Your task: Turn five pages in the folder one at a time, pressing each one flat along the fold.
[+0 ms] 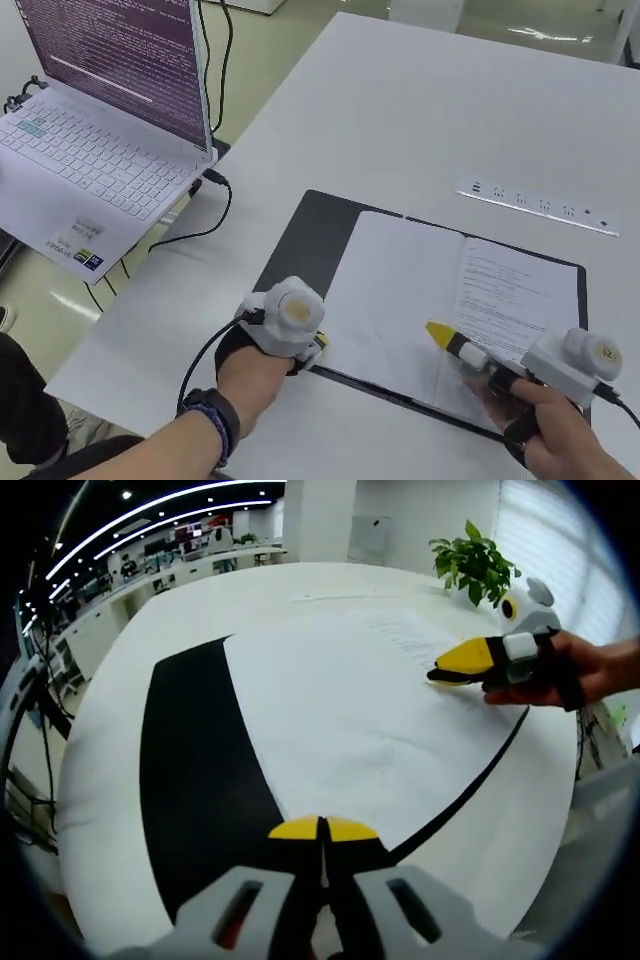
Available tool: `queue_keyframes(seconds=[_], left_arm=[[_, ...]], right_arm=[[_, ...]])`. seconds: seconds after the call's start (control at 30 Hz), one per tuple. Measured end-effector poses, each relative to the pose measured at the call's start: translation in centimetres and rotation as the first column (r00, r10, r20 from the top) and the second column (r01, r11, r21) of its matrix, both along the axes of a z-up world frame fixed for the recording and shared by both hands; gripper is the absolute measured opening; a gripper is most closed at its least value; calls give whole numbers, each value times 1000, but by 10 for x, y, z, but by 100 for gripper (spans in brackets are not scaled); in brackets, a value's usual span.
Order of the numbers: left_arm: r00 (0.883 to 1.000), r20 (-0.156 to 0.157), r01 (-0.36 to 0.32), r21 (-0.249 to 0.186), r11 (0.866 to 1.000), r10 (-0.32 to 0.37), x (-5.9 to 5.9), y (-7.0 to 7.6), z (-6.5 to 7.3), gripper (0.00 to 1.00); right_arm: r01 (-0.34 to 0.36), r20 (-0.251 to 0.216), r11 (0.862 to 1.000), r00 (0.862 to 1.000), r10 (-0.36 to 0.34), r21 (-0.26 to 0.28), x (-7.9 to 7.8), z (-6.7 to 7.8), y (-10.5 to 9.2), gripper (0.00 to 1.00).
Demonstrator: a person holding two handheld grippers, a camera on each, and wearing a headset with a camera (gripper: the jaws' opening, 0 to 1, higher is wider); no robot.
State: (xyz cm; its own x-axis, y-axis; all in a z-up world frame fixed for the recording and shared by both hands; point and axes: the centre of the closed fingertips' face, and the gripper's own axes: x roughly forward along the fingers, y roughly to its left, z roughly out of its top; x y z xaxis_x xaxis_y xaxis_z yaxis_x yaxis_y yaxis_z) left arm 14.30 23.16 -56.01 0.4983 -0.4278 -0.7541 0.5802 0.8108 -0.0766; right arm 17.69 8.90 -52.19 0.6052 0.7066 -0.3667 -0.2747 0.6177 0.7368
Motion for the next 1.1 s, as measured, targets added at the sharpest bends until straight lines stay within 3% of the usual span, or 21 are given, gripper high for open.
queue_keyframes(seconds=[0.2, 0.33, 0.63, 1.1], left_arm=[[1000, 12, -12, -31, 999, 13, 1, 2, 0, 0], [1000, 21, -19, -37, 999, 20, 1, 2, 0, 0], [1000, 23, -19, -44, 999, 20, 2, 2, 0, 0], [999, 23, -32, -37, 999, 33, 2, 3, 0, 0]], right_arm=[[-23, 45, 999, 999, 25, -47, 12, -4, -1, 14], [7, 59, 998, 998, -3, -65, 22, -6, -9, 11], [80, 56, 995, 995, -77, -60, 41, -12, -29, 7], [107, 56, 994, 993, -106, -17, 68, -19, -20, 0]])
